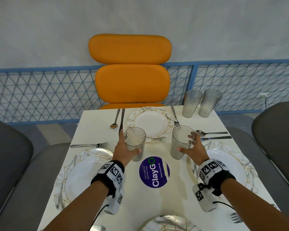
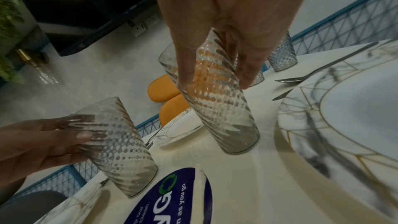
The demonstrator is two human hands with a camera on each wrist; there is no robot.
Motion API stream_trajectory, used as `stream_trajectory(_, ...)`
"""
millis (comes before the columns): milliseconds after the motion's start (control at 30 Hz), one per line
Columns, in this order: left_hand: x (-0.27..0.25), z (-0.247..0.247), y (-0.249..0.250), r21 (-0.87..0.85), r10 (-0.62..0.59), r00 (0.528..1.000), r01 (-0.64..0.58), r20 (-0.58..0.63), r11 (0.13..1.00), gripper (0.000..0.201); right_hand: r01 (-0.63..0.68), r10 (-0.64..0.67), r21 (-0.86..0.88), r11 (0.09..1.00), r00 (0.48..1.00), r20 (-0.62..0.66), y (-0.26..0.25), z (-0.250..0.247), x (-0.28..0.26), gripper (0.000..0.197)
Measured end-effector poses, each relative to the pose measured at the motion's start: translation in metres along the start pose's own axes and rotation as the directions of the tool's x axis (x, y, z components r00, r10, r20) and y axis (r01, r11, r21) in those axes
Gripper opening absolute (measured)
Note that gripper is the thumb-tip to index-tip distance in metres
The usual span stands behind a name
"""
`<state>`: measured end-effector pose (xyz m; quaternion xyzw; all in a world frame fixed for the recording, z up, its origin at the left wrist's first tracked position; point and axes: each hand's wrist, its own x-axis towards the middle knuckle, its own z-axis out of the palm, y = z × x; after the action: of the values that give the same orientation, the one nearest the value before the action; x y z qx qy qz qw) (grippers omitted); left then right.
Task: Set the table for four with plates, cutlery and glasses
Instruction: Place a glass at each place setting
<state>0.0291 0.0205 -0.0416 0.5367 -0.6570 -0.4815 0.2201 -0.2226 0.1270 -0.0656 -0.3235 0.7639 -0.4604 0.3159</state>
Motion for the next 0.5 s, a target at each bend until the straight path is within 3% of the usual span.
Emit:
stream_trajectory(133, -0.006, -0.005, 0.003, -0.003, 0.056, 0.998, -0.056, -0.030, 0.998, 0.132, 0.019, -0.016, -0.055, 0.998, 0.999, 0.051, 0.001, -0.007, -0.001, 0.099)
stream_trajectory(200, -0.009, -0.010, 0.015, 0.066, 0.132, 0.985, -0.125, -0.108, 0.990, 0.122, 0.035, -0.028, -0.115, 0.993, 0.998, 0.058, 0.004, -0.018, 0.002, 0.096)
stream_trajectory(300, -0.007, -0.017, 0.052, 0.179, 0.345, 0.930, -0.321, -0.127, 0.930, 0.105, 0.070, -0.083, -0.234, 0.970, 0.996, -0.045, 0.002, -0.048, 0.012, 0.082)
stream_trajectory(367, 0.003, -0.011, 0.082, 0.257, 0.461, 0.884, -0.428, -0.079, 0.866, 0.092, 0.077, -0.118, -0.327, 0.942, 0.987, -0.108, -0.004, -0.070, 0.024, 0.079)
stream_trajectory(500, 0.046, 0.030, 0.137, 0.303, 0.480, 0.858, -0.513, 0.181, 0.803, 0.072, 0.054, -0.145, -0.506, 0.861, 0.979, -0.141, -0.025, -0.106, 0.059, 0.075)
